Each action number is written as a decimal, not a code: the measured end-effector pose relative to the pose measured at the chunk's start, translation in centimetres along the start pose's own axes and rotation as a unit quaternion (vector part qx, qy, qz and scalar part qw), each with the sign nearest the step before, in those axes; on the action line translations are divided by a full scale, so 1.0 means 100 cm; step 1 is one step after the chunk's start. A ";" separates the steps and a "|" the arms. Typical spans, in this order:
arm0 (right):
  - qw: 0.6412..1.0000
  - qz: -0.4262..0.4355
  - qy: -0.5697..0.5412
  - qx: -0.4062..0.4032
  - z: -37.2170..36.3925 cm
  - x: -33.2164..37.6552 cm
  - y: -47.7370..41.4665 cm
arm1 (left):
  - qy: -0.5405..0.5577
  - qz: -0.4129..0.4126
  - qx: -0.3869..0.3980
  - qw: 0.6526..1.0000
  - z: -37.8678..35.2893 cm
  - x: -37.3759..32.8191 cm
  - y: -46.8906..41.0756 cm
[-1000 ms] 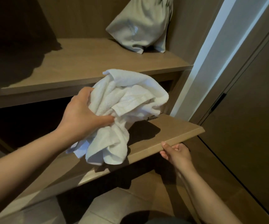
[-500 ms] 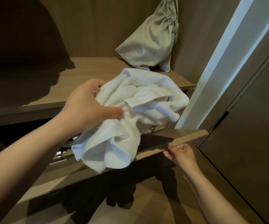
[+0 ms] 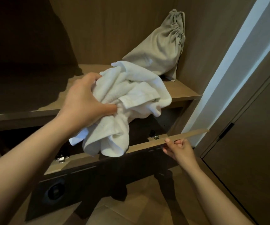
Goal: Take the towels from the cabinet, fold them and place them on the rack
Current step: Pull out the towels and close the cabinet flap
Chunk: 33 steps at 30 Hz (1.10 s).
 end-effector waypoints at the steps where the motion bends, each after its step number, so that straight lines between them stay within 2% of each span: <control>1: 1.000 0.005 0.000 0.009 -0.003 0.001 -0.002 | -0.001 0.001 0.002 1.000 -0.002 0.001 -0.002; 6: 0.999 0.022 0.016 0.019 -0.013 0.008 -0.018 | 0.032 0.022 0.008 0.999 -0.005 0.012 -0.009; 12: 0.995 0.064 0.066 -0.030 -0.030 0.024 -0.049 | 0.055 0.018 -0.009 0.998 0.001 0.017 -0.020; 23: 0.993 0.068 0.088 -0.041 -0.056 0.046 -0.092 | 0.071 0.023 -0.071 0.995 0.030 0.032 -0.035; 29: 0.993 0.068 0.097 -0.023 -0.062 0.046 -0.106 | 0.083 0.014 -0.133 0.988 0.059 0.025 -0.039; 33: 0.993 0.061 0.100 -0.012 -0.062 0.050 -0.103 | 0.058 0.012 -0.097 0.994 0.055 0.020 -0.036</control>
Point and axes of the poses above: each hand's wrist, its own y-axis away from the middle knuckle, its own z-axis out of the back of the hand, x = y × z, the point moved 6 cm from there along -y, towards the middle knuckle, and after that the axes turned 1 degree about z, right-handed, at the moved point
